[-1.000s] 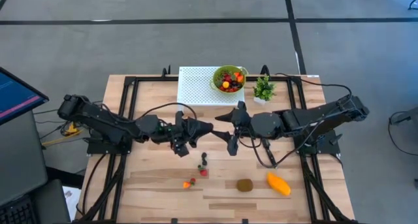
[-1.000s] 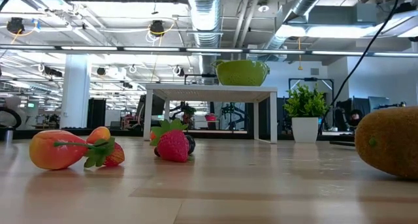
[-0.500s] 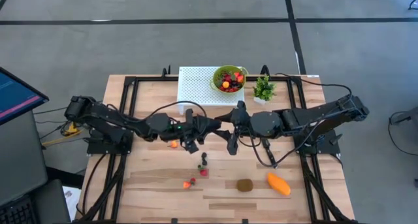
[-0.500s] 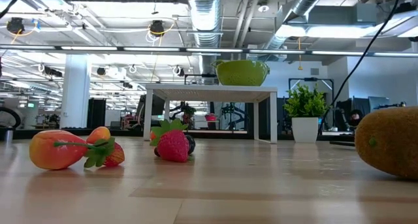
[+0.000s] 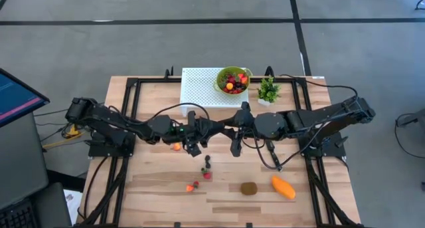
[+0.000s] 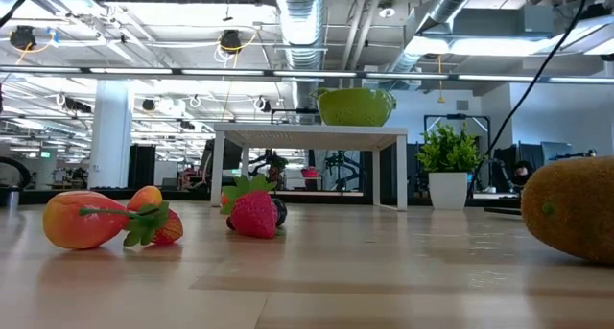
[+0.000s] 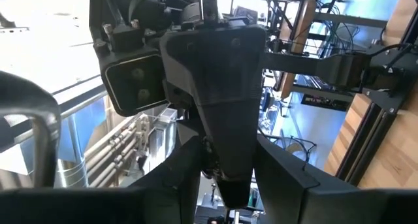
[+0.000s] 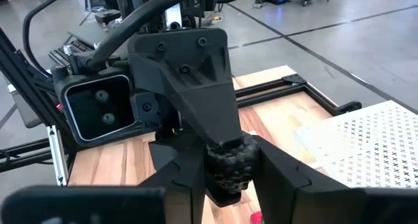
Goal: Pick & Place Fruit
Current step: Put the black raspberry into the green strainer bowl
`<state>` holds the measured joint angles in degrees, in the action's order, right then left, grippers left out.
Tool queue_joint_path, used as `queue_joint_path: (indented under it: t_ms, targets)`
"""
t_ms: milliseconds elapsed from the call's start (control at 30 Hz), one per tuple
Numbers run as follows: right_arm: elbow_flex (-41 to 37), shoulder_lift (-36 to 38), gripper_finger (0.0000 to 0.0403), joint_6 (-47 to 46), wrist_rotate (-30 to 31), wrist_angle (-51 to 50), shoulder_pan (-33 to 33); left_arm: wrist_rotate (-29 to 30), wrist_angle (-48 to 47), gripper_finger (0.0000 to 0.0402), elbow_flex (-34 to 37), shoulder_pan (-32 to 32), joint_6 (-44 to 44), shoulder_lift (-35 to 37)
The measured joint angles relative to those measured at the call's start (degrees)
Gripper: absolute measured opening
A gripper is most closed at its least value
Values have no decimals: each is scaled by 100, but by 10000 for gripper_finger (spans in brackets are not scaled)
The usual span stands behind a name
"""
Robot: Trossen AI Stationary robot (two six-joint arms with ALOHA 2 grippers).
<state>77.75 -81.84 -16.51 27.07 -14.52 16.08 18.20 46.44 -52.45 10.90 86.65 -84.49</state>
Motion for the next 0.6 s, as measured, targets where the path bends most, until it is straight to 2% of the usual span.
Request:
queue_joint_path:
  t_ms: [333, 500, 600]
  targets:
    - [-1, -2, 112, -4, -2, 2, 0, 4, -7, 122, 0, 0, -2, 0]
    - [-1, -2, 100, -2, 0, 2, 0, 36, -7, 124, 0, -2, -13, 0]
    - [0, -2, 94, -2, -2, 2, -2, 186, -9, 138, 0, 15, -27, 0]
